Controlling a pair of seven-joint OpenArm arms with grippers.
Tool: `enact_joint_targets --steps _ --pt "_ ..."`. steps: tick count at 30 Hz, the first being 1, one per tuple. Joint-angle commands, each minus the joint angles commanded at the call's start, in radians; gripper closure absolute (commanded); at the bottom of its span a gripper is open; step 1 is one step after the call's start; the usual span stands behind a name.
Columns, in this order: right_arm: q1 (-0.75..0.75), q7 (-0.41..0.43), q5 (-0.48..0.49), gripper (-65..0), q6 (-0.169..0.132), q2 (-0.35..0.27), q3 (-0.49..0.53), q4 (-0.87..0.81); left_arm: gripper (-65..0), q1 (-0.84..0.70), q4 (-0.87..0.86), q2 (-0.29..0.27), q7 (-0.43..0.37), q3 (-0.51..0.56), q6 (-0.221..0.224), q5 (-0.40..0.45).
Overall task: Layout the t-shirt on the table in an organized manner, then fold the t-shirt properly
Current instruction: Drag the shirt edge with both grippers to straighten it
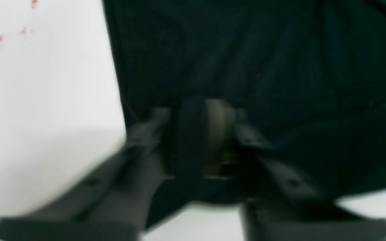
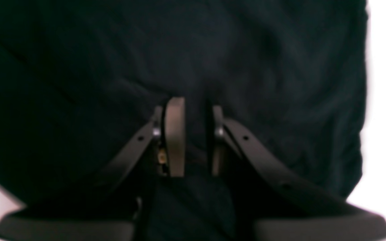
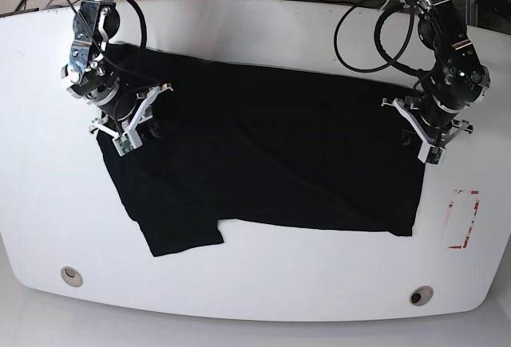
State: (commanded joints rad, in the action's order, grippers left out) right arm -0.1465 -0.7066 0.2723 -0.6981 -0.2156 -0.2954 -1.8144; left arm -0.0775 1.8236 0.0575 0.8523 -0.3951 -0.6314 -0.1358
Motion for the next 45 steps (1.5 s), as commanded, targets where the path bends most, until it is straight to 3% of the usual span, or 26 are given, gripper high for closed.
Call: enact_joint_targets --steps 3,7,9,13,16,17,21,38,41,43,45 --pt "-0.046 -0.011 -0.002 -10.9 0.000 0.025 -0.043 -0.057 -8.1 -0.028 0.000 -0.003 -0.052 0.023 -0.002 0.054" --pt "-0.091 -0.011 -0.005 -13.5 0.000 0.055 -0.121 -0.072 -8.2 -0.058 0.003 0.002 -0.057 0.031 -0.003 0.064" --pt "-0.106 -0.011 -0.005 -19.8 0.000 0.066 -0.170 -0.068 -8.2 -0.063 0.003 0.003 -0.057 0.028 -0.003 0.068" --pt "-0.146 -0.012 -0.005 -44.4 0.000 0.089 -0.293 -0.068 -10.6 -0.074 0.003 0.034 -0.052 0.026 -0.006 0.064" --pt "-0.173 -0.014 0.002 -55.2 0.000 0.097 -0.359 -0.069 -16.7 -0.094 0.009 0.040 -0.054 0.025 -0.006 0.063" --pt "-0.178 -0.014 0.003 -56.0 0.000 0.097 -0.371 -0.068 -18.2 -0.097 0.012 0.040 -0.054 0.025 -0.006 0.063" --pt "-0.204 -0.014 0.003 -56.1 0.000 0.097 -0.407 -0.040 -24.2 -0.098 0.044 0.040 -0.054 0.009 -0.006 0.063" --pt "-0.181 -0.008 0.003 -55.6 0.000 0.095 -0.465 0.219 -24.7 -0.091 0.087 0.043 -0.025 -0.106 -0.008 0.061" --pt "-0.180 -0.008 0.003 -48.8 0.000 0.094 -0.477 0.242 -24.7 -0.087 0.084 0.043 -0.011 -0.155 -0.009 0.061" --pt "-0.178 -0.008 0.003 -40.7 0.000 0.094 -0.480 0.244 -24.7 -0.087 0.081 0.043 -0.011 -0.180 -0.009 0.061" --pt "-0.178 -0.008 0.003 -27.4 0.000 0.094 -0.479 0.244 -25.0 -0.087 0.077 0.043 -0.011 -0.198 -0.025 0.061"
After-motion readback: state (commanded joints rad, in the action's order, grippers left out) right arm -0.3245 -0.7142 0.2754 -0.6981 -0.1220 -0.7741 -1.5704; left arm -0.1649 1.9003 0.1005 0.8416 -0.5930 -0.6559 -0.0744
